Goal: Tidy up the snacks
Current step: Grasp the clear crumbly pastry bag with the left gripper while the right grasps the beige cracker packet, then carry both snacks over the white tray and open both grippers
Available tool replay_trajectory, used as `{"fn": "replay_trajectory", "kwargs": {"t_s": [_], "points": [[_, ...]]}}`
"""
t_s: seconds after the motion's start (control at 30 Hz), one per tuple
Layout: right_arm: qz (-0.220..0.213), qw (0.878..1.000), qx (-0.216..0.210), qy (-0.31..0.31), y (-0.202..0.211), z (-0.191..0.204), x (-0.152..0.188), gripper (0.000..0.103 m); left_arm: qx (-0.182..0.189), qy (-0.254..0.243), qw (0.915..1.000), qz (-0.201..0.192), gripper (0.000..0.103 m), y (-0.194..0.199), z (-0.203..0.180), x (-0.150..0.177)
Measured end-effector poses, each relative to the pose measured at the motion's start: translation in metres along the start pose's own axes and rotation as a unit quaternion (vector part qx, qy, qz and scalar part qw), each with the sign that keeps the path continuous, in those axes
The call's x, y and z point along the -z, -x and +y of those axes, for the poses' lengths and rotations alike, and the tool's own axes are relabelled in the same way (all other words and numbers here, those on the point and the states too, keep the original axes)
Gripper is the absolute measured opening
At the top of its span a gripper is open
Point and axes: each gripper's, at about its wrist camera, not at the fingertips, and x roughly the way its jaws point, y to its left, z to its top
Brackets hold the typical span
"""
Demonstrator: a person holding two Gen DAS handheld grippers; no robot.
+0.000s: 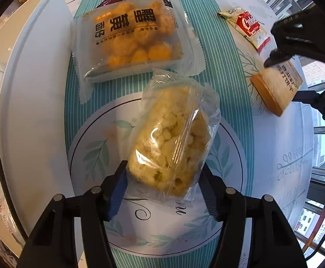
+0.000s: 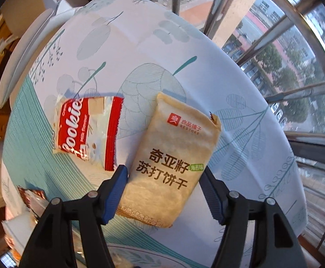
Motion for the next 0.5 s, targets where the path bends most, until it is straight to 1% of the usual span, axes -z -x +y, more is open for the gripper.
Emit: {"fn": "replay_trajectory", "kwargs": {"t_s": [0.07,0.17,0.3,0.5], "points": [[-0.006,1.0,-0.005,0.013,0.002,0.003,0.004,0.058,0.006,0.002,1.0,-0.004,0.059,-0.001,0.005,0.002],[-0.01,0.999,-0.012,0.033,0.005,0.002,0.009,0.057,0.008,0.013,0.9998,-0.01,0.055,0.001,0.009,0.008],[-0.009,0.999,-0.019,0.049,0.006,0.0,0.015,0.057,0.01,0.02,0.9997,-0.008,0.055,0.003,0.014,0.017],[0.007,0.998,-0.032,0.054,0.006,-0.015,0.031,0.057,0.019,0.015,0.9996,-0.011,0.055,0.012,0.019,0.032]]}}
